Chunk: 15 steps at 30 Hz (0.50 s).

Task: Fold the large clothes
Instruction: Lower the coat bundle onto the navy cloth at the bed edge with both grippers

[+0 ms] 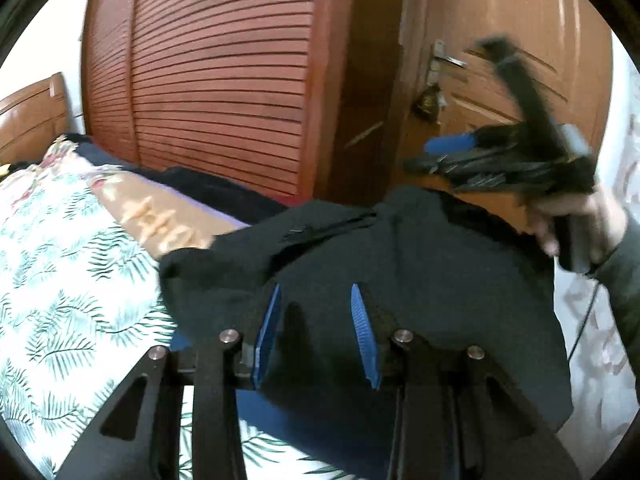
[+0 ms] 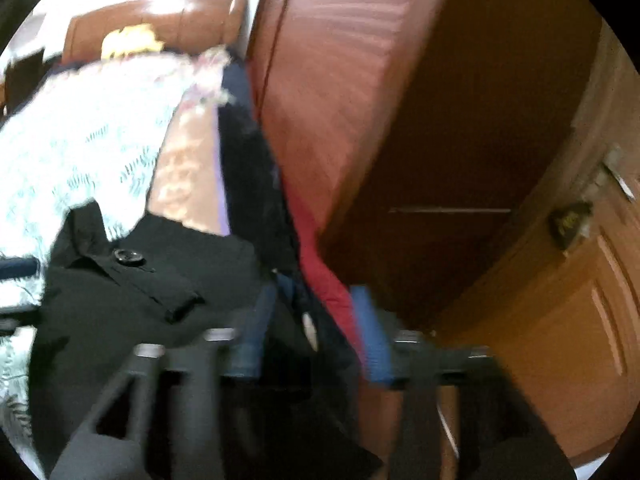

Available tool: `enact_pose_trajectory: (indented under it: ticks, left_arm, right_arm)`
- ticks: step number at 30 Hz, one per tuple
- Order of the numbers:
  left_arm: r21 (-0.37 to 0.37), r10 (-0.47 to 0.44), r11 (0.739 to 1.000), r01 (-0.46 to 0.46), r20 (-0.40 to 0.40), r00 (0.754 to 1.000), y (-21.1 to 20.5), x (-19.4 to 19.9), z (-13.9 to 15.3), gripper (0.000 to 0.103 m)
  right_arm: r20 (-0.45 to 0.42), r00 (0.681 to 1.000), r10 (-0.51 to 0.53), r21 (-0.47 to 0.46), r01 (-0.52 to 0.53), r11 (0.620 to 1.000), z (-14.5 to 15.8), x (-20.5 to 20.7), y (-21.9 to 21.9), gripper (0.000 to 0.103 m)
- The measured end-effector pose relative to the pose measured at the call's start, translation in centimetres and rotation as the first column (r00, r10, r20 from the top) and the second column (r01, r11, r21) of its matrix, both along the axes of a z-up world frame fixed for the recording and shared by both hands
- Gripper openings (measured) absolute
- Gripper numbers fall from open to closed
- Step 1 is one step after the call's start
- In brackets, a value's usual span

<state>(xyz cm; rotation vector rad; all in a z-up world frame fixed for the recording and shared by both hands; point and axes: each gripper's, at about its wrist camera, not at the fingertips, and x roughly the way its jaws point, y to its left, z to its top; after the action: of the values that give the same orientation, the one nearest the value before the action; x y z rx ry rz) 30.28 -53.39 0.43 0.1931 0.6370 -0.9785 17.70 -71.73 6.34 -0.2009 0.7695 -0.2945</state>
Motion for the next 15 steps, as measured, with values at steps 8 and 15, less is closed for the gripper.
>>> enact_pose_trajectory:
  ticks: [8, 15]
  left_arm:
    - [0.076, -0.032, 0.997, 0.029, 0.037, 0.999, -1.6, -1.5, -2.6, 0.035]
    - [0.128, -0.035, 0.991, 0.025, 0.072, 0.997, -2.8, -2.7, -3.1, 0.035]
  right_arm:
    - [0.053, 0.997, 0.06, 0.107, -0.066, 0.992, -2.8, -11.5, 2.5, 0.041]
    - [-0.005, 0.994, -0.107, 0.26, 0.105, 0.96, -10.3, -14.3, -3.5, 0.041]
